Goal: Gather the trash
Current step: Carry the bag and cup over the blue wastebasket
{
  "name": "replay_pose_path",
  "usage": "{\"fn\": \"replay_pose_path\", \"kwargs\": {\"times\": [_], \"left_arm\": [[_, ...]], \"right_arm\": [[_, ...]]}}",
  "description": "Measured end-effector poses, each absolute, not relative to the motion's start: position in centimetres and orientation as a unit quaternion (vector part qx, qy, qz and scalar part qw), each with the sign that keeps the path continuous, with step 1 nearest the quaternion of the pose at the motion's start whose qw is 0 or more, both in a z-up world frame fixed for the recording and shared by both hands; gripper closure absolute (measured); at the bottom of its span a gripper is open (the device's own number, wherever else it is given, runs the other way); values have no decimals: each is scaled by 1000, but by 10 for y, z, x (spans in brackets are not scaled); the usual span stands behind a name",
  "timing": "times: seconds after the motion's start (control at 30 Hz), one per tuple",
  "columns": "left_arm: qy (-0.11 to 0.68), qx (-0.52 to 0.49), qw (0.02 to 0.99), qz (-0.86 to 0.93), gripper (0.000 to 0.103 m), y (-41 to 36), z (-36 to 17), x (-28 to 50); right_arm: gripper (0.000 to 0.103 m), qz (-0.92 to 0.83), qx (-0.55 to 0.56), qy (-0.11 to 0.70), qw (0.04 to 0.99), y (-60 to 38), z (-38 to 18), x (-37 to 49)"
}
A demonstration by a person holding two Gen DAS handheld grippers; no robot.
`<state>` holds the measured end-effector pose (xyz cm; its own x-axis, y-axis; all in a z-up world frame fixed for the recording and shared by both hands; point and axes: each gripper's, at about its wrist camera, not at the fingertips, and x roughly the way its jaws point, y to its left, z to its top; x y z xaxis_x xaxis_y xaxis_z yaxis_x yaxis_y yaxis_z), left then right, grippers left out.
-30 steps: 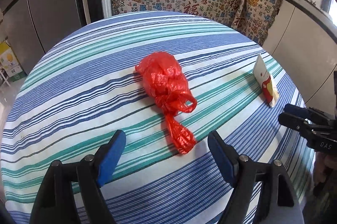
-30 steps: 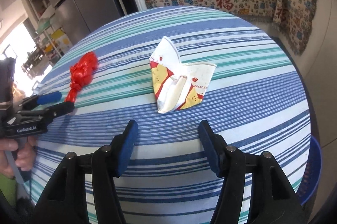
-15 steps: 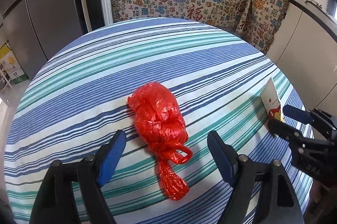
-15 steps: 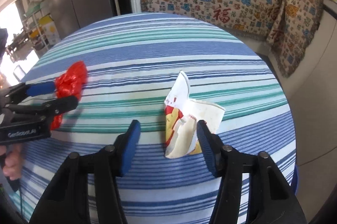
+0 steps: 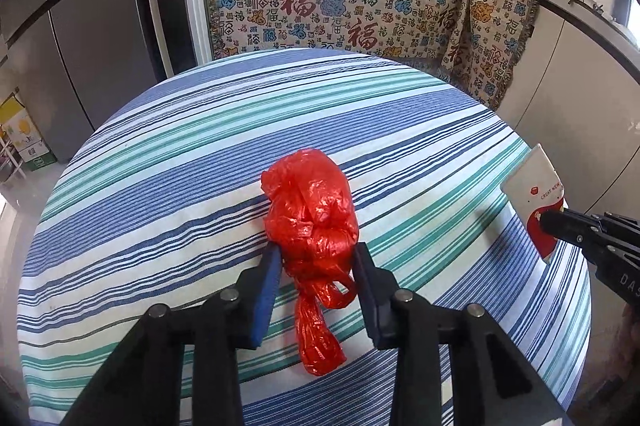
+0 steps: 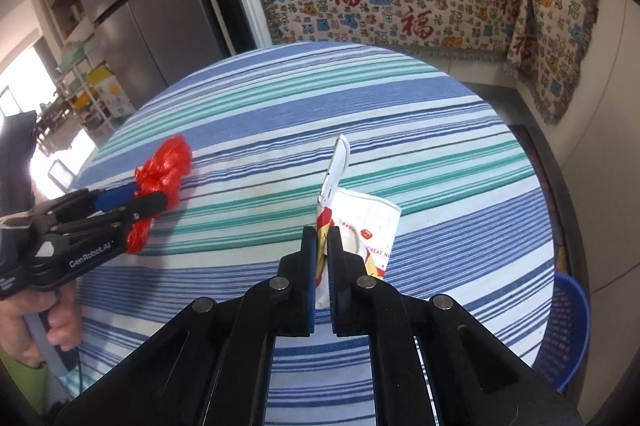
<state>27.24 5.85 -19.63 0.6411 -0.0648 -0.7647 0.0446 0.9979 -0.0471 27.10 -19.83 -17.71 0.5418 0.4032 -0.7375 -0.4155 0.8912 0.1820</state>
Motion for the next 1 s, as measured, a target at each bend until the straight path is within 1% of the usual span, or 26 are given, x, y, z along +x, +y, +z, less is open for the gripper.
{"fn": "replay_pose_path", "kwargs": {"times": [0.33, 0.47, 0.6, 0.73, 0.87, 1.0], "left_arm": [[414, -10, 908, -63, 67, 30, -177, 264], [418, -15, 903, -98, 67, 4, -171, 260], [417, -9, 895, -157, 67, -49, -162, 255], [420, -10, 877, -234, 67, -121, -156, 255], [428, -3, 853, -297, 67, -198, -158, 255], [441, 20, 831, -339, 67, -271, -176, 259]], "right_arm": [[100, 227, 26, 418, 879, -229, -167, 264], [99, 218, 47, 413, 883, -261, -160, 259], [99, 188, 75, 412, 888, -322, -155, 251], [99, 141, 109, 419, 890, -399, -159, 243], [99, 97, 131, 432, 887, -471, -173, 237], [99, 66, 172, 460, 869, -533, -202, 240]]}}
